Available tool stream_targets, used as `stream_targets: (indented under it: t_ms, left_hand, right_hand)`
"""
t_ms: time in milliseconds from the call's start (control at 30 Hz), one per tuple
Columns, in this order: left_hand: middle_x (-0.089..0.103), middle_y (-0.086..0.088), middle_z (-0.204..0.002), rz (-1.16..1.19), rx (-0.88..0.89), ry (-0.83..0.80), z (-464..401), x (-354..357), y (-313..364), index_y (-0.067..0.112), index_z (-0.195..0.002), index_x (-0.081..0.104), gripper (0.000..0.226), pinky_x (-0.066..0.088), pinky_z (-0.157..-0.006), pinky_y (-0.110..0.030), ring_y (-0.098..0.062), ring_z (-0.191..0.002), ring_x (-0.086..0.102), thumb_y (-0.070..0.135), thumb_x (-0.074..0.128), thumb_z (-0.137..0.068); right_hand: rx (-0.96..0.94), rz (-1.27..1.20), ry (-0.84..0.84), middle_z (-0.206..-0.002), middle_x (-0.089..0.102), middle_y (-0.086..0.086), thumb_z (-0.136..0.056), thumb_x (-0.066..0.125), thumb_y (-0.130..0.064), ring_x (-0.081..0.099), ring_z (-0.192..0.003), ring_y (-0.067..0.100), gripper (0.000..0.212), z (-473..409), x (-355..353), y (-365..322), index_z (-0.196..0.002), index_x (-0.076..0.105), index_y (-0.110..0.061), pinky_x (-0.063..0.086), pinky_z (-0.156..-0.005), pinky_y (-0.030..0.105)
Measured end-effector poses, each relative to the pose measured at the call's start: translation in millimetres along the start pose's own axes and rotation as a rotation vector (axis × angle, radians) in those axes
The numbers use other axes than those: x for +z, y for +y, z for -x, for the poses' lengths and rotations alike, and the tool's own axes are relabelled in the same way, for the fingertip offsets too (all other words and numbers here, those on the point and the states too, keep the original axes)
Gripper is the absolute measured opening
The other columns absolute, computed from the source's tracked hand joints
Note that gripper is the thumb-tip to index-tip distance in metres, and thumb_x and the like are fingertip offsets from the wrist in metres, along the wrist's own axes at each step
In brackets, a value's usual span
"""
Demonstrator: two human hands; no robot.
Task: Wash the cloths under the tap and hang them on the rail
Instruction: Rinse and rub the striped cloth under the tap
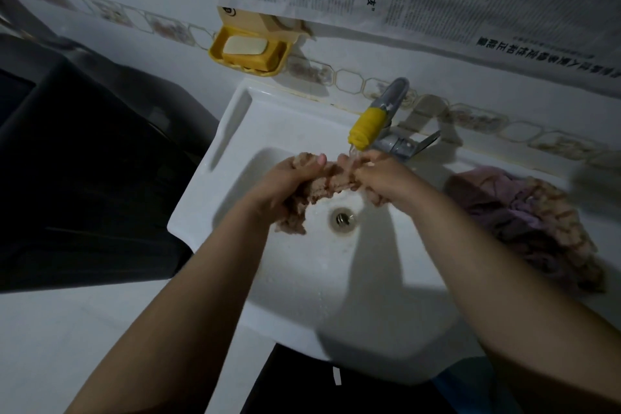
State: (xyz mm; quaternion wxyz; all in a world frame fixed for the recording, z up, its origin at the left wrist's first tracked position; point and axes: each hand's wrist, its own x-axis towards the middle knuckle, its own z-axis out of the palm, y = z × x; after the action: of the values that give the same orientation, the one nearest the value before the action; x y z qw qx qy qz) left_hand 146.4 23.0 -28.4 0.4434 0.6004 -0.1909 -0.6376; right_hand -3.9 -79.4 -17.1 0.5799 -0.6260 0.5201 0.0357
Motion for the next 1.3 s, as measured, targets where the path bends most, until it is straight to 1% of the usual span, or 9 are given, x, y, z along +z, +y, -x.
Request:
stream_targets:
  t_ms: [67,167,367,533,700,900,1033,1167,1300]
  left_hand:
    - [0.059,-0.015,-0.099,-0.156,0.059,0.138,2.3,-6.7,2.3,0.017,-0.131,0.049,0.061,0.056,-0.071,-0.048,-0.035,-0.085,0.061,0.016,0.078,-0.078]
    - [0.061,-0.006,-0.103,-0.288,0.155,0.173,8.0,-11.7,10.5,0.016,-0.135,0.046,0.064,0.059,-0.068,-0.026,-0.013,-0.077,0.067,-0.006,0.069,-0.079]
    - [0.057,-0.007,-0.102,-1.005,0.116,0.397,-1.8,-13.7,7.0,0.013,-0.092,0.066,0.019,0.042,-0.051,-0.025,-0.022,-0.064,0.054,0.027,0.054,-0.094]
    - [0.068,-0.017,-0.072,-0.221,0.029,0.417,-13.6,-3.1,-13.4,-0.002,-0.088,0.063,0.053,0.047,-0.050,-0.029,-0.025,-0.054,0.058,0.040,0.034,-0.103]
    - [0.058,-0.009,-0.064,0.389,-0.040,0.427,-34.9,24.0,-12.6,0.008,-0.075,0.056,0.048,0.048,-0.060,-0.029,-0.019,-0.060,0.058,0.039,0.032,-0.103]
    - [0.069,-0.021,-0.107,0.427,-0.154,0.405,-42.6,63.7,-13.8,0.003,-0.107,0.065,0.059,0.057,-0.070,-0.039,-0.034,-0.098,0.068,0.057,0.051,-0.089]
    - [0.054,-0.014,-0.134,0.050,-0.133,0.565,-51.0,53.1,-7.2,0.010,-0.130,0.051,0.050,0.039,-0.103,-0.036,-0.024,-0.122,0.053,0.042,0.055,-0.091]
    - [0.058,-0.013,-0.062,0.293,-0.248,0.432,-29.0,69.3,-5.1,0.009,-0.068,0.061,0.045,0.040,-0.049,-0.026,-0.022,-0.051,0.051,0.046,0.052,-0.093]
    - [0.068,-0.012,-0.091,0.253,-0.137,0.461,-33.6,67.0,-9.6,0.008,-0.098,0.064,0.025,0.053,-0.083,-0.032,-0.024,-0.088,0.066,0.030,0.050,-0.096]
  right_hand:
    - [-0.039,-0.052,-0.127,-0.076,0.064,0.002,-0.085,0.069,-0.022,0.052,-0.049,0.006,0.021,1.0,-10.7,9.3,-0.102,0.058,-0.025,0.039,-0.048,0.019]
    - [-0.059,0.014,-0.173,-0.083,0.063,0.003,-0.084,0.069,-0.009,0.051,-0.058,0.008,0.029,3.9,-20.5,20.6,-0.105,0.056,-0.023,0.039,-0.052,0.024]
    - [-0.150,-0.079,-0.008,-0.079,0.068,0.000,-0.085,0.068,-0.021,0.061,-0.074,0.012,0.011,0.0,-18.6,28.1,-0.093,0.068,-0.014,0.049,-0.082,0.034]
    - [-0.126,-0.870,0.029,-0.062,0.063,-0.004,-0.097,0.049,-0.018,0.057,-0.054,0.012,0.017,3.2,2.9,8.5,-0.081,0.056,-0.019,0.047,-0.052,0.024]
    - [-0.375,-0.120,0.277,-0.048,0.052,-0.012,-0.089,0.059,-0.042,0.051,-0.052,0.005,0.034,16.3,46.2,-12.8,-0.062,0.049,-0.024,0.041,-0.052,0.024]
    - [-0.031,0.063,0.440,-0.086,0.063,0.011,-0.091,0.047,-0.052,0.063,-0.089,0.032,0.043,-3.2,28.2,-35.8,-0.069,0.050,-0.015,0.047,-0.076,0.034]
    - [-0.270,0.372,0.425,-0.098,0.065,0.019,-0.100,0.030,-0.043,0.060,-0.093,0.033,0.049,12.7,57.6,-27.4,-0.098,0.064,-0.008,0.039,-0.073,0.035]
    - [-0.078,0.251,0.457,-0.104,0.066,0.020,-0.098,0.038,-0.042,0.061,-0.099,0.035,0.047,1.3,32.8,-29.7,-0.100,0.066,-0.004,0.043,-0.078,0.035]
    - [-0.113,0.308,0.487,-0.093,0.065,0.015,-0.098,0.035,-0.045,0.061,-0.095,0.033,0.050,9.2,43.4,-26.0,-0.094,0.066,-0.006,0.042,-0.075,0.035]
